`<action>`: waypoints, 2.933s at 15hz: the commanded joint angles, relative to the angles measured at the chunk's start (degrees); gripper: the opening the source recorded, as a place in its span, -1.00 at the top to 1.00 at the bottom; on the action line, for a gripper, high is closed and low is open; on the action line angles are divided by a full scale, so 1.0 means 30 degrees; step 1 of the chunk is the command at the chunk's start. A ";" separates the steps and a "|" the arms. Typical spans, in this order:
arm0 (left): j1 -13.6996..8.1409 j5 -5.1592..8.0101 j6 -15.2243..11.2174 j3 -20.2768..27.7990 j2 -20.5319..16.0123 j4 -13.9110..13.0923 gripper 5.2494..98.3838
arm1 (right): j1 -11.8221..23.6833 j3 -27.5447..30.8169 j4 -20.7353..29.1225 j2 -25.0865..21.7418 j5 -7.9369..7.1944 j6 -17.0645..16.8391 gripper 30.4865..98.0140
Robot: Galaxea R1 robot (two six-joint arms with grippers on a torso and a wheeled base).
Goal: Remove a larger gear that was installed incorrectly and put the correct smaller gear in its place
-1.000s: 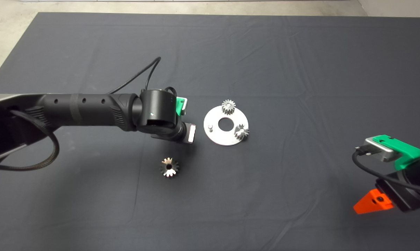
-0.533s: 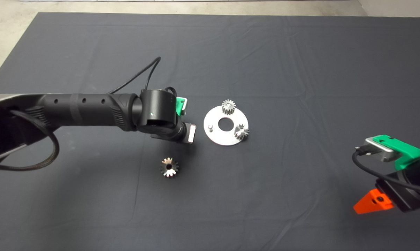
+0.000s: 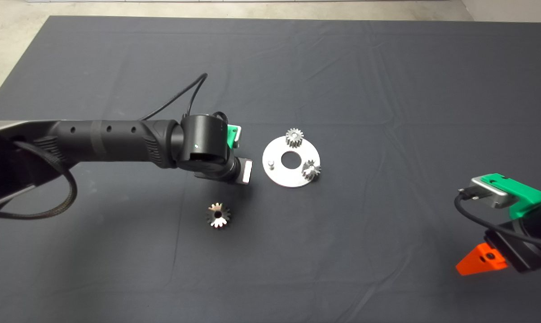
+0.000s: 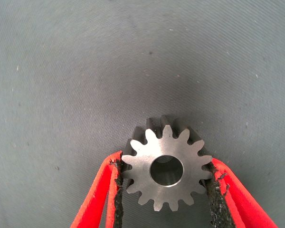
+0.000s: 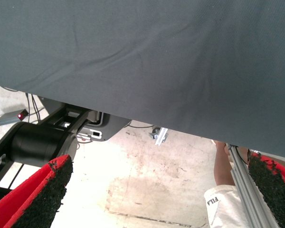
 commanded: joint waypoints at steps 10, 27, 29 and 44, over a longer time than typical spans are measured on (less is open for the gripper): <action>-0.2850 0.0997 -0.1617 -0.2674 0.2795 -0.2352 0.35 | 0.0382 0.0126 0.0745 -0.0096 -0.1964 0.0006 -0.99; -0.4535 0.1173 -0.2350 -0.1444 0.4289 -0.5106 0.35 | 0.0398 0.0097 0.0745 -0.0096 -0.2023 -0.0024 -0.99; -0.4505 0.1173 -0.2321 -0.1444 0.4142 -0.5098 0.35 | 0.0398 0.0097 0.0745 -0.0067 -0.2023 -0.0024 -0.99; -0.4300 0.1144 -0.1851 -0.1938 0.4172 -0.3729 0.35 | 0.0398 0.0097 0.0773 -0.0096 -0.2012 -0.0053 -0.99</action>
